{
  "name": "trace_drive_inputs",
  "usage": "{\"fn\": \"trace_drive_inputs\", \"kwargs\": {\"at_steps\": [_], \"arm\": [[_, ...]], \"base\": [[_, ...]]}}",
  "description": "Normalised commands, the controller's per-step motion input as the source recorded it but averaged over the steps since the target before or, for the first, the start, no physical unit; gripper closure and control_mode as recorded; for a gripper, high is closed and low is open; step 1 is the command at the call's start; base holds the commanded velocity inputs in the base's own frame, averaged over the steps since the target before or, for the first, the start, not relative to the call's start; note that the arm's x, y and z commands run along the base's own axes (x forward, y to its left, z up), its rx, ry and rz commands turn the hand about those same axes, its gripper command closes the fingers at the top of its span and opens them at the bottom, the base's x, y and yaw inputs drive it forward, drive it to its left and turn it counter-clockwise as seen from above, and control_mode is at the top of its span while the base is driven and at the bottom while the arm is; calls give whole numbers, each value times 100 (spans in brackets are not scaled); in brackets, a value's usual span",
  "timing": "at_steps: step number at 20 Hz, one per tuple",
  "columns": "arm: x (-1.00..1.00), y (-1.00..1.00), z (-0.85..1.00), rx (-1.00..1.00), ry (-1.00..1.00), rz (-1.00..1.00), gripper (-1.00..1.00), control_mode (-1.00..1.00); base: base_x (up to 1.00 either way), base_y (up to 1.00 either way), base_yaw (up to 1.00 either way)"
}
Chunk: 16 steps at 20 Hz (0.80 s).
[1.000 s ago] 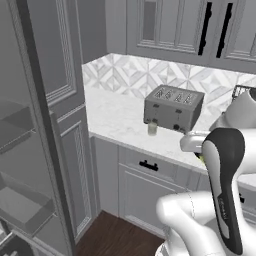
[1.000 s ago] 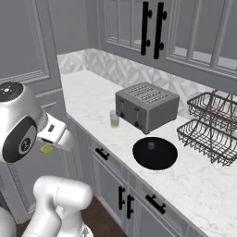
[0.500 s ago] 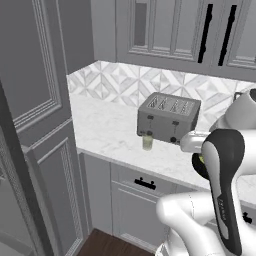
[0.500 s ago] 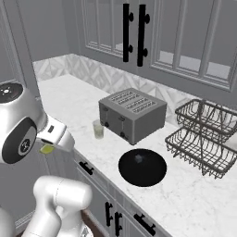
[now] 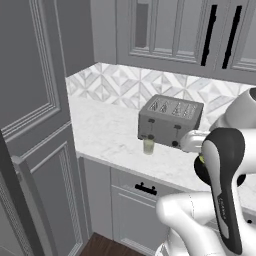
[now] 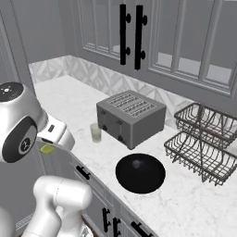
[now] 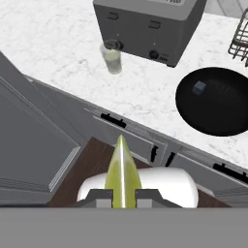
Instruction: Grab a lemon wedge from the fridge and one ice cube from the ice bowl, and put them in the glass of lemonade.
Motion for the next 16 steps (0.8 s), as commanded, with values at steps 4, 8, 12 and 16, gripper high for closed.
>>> {"fn": "trace_drive_inputs", "kwargs": {"at_steps": [4, 8, 12, 16], "arm": [[0, 0, 0, 0, 0, 0, 100, 100], [0, 0, 0, 0, 0, 0, 100, 100], [0, 0, 0, 0, 0, 0, 100, 100], [23, 0, 0, 0, 0, 1, 100, -100]], "base": [[35, 0, 5], [0, 0, 0], [0, 0, 0], [9, 0, 0]]}}
